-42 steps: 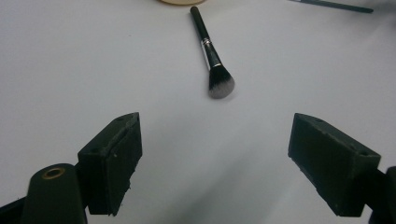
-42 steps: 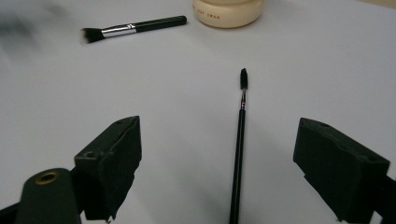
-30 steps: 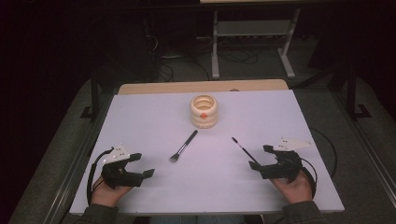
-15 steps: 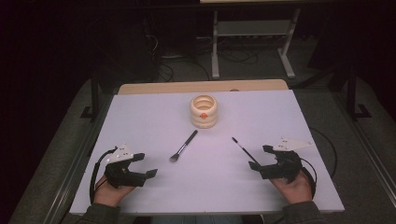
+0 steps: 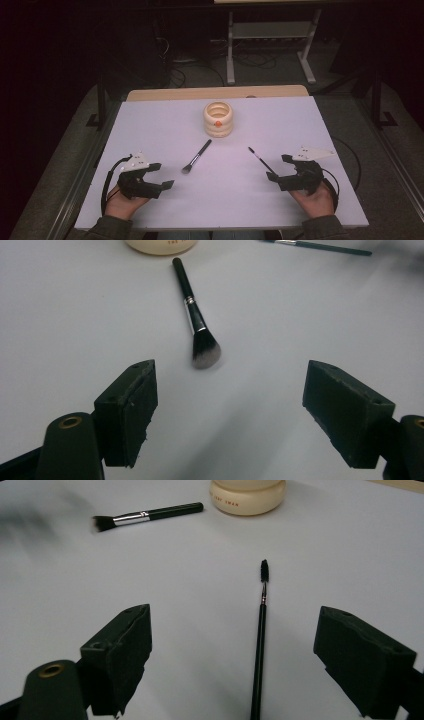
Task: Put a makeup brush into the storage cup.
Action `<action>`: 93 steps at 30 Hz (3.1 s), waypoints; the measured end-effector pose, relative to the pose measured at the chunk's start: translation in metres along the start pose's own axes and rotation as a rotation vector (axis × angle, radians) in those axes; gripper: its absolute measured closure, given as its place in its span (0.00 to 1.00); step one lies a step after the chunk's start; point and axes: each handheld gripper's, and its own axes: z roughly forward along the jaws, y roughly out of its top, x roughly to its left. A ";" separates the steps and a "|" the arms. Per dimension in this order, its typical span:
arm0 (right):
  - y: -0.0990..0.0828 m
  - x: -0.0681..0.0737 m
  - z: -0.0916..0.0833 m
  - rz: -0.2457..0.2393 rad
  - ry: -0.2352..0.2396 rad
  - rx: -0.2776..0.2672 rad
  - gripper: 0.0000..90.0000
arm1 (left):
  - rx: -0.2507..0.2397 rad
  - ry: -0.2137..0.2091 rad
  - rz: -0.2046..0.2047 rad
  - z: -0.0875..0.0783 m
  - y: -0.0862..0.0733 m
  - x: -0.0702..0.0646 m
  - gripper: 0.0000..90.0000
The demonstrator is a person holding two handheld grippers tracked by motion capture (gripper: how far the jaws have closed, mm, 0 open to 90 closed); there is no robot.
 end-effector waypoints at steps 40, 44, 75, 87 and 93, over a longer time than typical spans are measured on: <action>0.003 -0.005 -0.001 0.011 0.015 -0.002 0.19 | 0.209 -0.011 -0.075 0.104 0.087 0.025 0.39; 0.004 -0.005 -0.003 0.015 0.014 -0.010 0.19 | 0.234 -0.003 -0.082 0.115 0.089 0.028 0.42; 0.006 -0.004 -0.003 -0.006 0.015 -0.008 0.20 | 0.345 0.104 -0.119 0.152 0.086 0.026 0.72; 0.008 -0.002 -0.001 -0.012 0.014 -0.008 0.20 | 0.353 0.150 -0.089 0.155 0.087 0.021 0.87; 0.008 -0.002 -0.002 -0.009 0.016 -0.010 0.20 | 0.369 0.150 -0.083 0.156 0.089 0.021 0.89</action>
